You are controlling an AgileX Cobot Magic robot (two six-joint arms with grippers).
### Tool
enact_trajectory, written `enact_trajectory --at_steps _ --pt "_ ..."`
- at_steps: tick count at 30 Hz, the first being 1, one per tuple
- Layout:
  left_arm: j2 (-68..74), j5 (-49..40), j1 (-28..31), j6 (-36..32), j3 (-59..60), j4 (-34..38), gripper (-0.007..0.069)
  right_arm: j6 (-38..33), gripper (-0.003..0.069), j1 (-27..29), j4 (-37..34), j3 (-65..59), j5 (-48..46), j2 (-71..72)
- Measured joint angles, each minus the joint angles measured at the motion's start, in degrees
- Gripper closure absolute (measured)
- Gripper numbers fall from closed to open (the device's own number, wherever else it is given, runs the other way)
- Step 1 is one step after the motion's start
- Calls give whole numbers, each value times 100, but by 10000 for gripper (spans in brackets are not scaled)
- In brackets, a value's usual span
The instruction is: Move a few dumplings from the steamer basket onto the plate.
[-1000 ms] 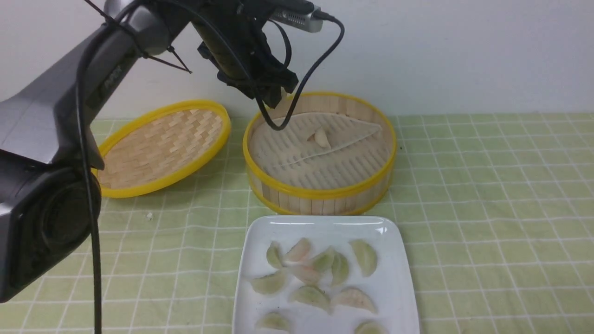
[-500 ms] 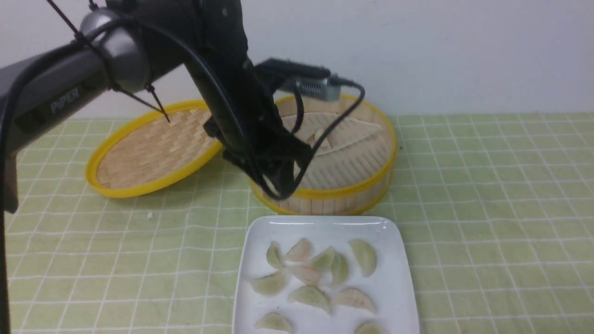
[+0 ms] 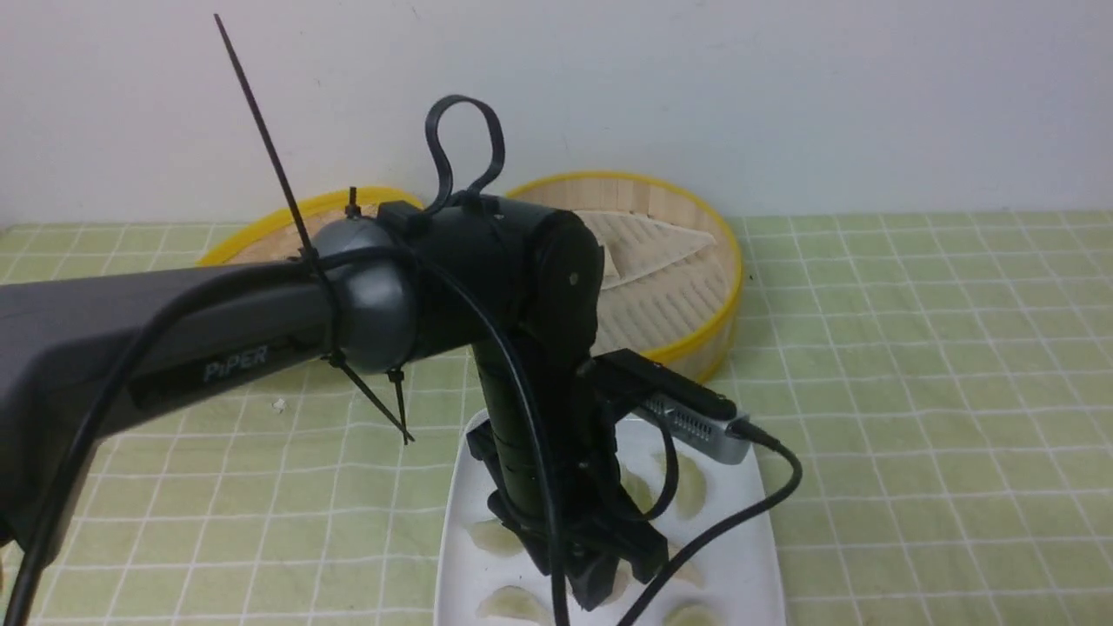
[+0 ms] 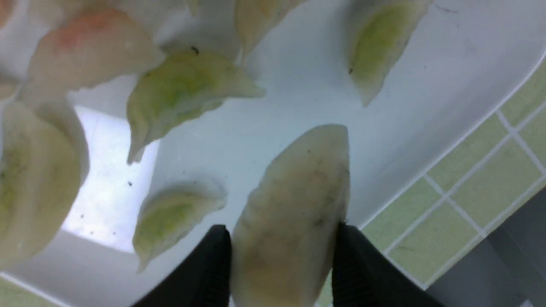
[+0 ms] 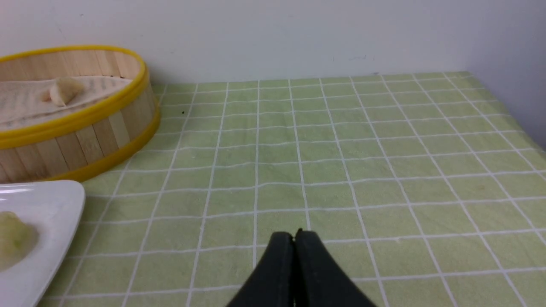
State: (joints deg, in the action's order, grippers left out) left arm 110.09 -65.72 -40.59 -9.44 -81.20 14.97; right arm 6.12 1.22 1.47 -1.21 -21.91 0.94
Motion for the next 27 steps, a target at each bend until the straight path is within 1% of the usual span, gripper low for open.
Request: enact_trajectory --at_steps 3,8,10,14,15,17,19,20,23,26,27 --pt "0 182 -73 0 5 5 347 0 675 0 0 0 0 0" --pt "70 210 -78 0 5 13 346 0 675 0 0 0 0 0" --pt "124 224 -78 0 5 13 318 0 675 0 0 0 0 0" --pt "172 235 -78 0 5 19 218 0 675 0 0 0 0 0" --pt "178 243 -78 0 5 19 204 0 675 0 0 0 0 0" --pt "178 247 -78 0 -22 -19 185 0 675 0 0 0 0 0" --pt "178 240 -78 5 -114 -89 191 0 675 0 0 0 0 0" --pt "178 228 -78 5 -166 -126 199 0 675 0 0 0 0 0" --pt "59 147 -78 75 -335 -318 305 0 675 0 0 0 0 0" --pt "-408 154 -39 285 -391 -648 496 0 675 0 0 0 0 0" --pt "-584 154 -14 354 -396 -715 541 0 675 0 0 0 0 0"
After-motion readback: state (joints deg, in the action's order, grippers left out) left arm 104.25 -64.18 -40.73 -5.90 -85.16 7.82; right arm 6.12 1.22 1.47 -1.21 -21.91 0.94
